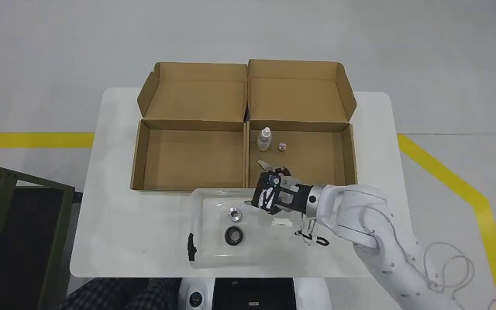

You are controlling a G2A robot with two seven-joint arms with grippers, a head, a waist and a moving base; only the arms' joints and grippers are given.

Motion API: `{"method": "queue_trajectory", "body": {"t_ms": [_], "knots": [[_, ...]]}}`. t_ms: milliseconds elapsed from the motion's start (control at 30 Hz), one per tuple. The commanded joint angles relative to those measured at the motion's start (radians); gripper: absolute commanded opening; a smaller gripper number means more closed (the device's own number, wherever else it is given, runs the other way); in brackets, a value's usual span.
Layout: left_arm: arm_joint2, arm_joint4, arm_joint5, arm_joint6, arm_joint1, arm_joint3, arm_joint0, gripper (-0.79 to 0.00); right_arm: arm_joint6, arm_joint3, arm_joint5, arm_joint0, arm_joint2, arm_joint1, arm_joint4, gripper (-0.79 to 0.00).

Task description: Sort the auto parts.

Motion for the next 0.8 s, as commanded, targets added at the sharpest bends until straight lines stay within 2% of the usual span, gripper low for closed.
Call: {"method": "queue_trajectory", "body": {"t_ms": [0,167,300,467,767], "knots": [[0.0,0.0,0.0,0.0,0.0,0.0,0.0,0.0,-0.005,-0.01,-0.014,-0.007,-0.017,0.0,-0.008,-0.2],[0.0,0.0,0.0,0.0,0.0,0.0,0.0,0.0,-0.043,-0.024,-0.066,-0.014,-0.072,-0.002,-0.045,-0.206],[0.0,0.0,0.0,0.0,0.0,0.0,0.0,0.0,-0.078,-0.009,-0.105,-0.014,-0.112,-0.004,-0.071,-0.332],[0.0,0.0,0.0,0.0,0.0,0.0,0.0,0.0,-0.107,0.022,-0.12,-0.009,-0.136,-0.006,-0.093,-0.363],[0.0,0.0,0.0,0.0,0.0,0.0,0.0,0.0,-0.122,0.089,-0.107,-0.002,-0.137,-0.004,-0.149,-0.36]]}}
